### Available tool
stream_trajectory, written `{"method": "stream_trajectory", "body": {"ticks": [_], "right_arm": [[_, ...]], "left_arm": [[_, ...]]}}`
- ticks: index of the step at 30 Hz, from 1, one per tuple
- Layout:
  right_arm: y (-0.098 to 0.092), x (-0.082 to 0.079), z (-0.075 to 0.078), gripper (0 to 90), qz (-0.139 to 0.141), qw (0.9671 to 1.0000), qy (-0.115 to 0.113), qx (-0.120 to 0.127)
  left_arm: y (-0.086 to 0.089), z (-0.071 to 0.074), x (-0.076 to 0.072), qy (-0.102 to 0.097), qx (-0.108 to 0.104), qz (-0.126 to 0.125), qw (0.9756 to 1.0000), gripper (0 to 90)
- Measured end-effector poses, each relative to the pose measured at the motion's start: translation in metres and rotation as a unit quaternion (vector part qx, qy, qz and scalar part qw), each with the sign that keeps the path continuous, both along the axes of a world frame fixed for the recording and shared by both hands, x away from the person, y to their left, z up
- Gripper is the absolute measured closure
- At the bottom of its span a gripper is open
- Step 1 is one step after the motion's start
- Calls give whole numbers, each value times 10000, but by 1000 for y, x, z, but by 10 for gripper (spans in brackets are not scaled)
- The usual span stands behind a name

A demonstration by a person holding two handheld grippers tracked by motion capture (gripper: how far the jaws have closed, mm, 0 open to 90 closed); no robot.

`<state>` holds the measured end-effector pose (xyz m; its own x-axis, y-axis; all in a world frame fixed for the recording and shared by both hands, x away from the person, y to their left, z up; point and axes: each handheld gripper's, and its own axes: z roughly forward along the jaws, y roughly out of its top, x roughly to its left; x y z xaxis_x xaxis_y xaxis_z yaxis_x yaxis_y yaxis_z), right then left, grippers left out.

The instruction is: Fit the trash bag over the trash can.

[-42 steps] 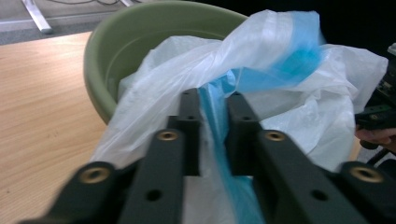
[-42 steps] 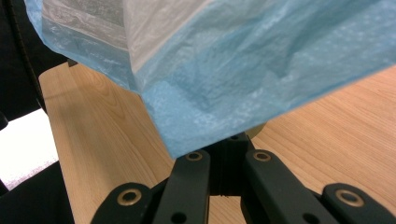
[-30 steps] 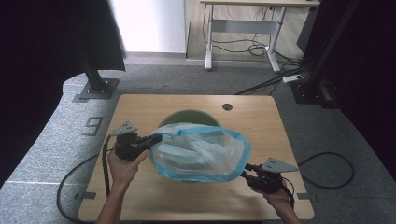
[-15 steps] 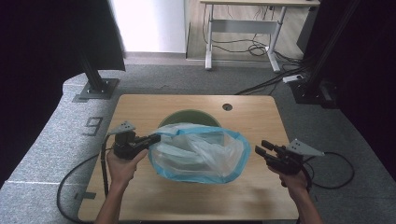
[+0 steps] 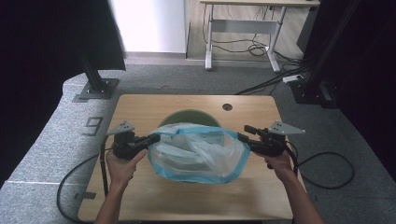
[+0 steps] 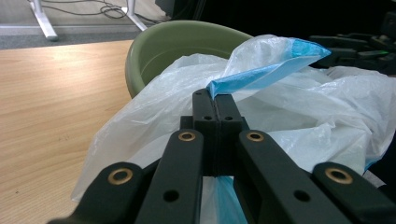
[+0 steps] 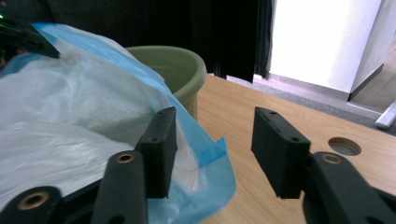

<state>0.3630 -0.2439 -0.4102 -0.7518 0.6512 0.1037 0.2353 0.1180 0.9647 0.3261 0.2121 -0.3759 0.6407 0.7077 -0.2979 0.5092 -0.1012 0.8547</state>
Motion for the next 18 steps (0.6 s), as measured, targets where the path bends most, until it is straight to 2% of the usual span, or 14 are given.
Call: {"method": "stream_trajectory", "body": {"ticks": [5, 7, 11, 12, 13, 18], "right_arm": [[10, 6, -5, 425, 95, 9998, 141, -119], [15, 6, -10, 417, 246, 9992, 267, -155], [18, 5, -15, 433, 389, 9985, 362, -93], [20, 5, -17, 492, 524, 9979, 382, -36], [20, 5, -17, 492, 524, 9979, 382, -36], [27, 0, -14, 801, 608, 9978, 128, -208]], "left_arm": [[2, -1, -1, -10, -26, -10, 10000, 899], [3, -2, -2, 5, -51, -22, 10000, 898], [4, -5, -2, 31, -72, -19, 10000, 899], [4, -6, -2, 41, -71, -19, 10000, 898], [4, -6, -2, 41, -71, -19, 10000, 898], [6, -5, -1, 33, -83, 20, 10000, 898]]}}
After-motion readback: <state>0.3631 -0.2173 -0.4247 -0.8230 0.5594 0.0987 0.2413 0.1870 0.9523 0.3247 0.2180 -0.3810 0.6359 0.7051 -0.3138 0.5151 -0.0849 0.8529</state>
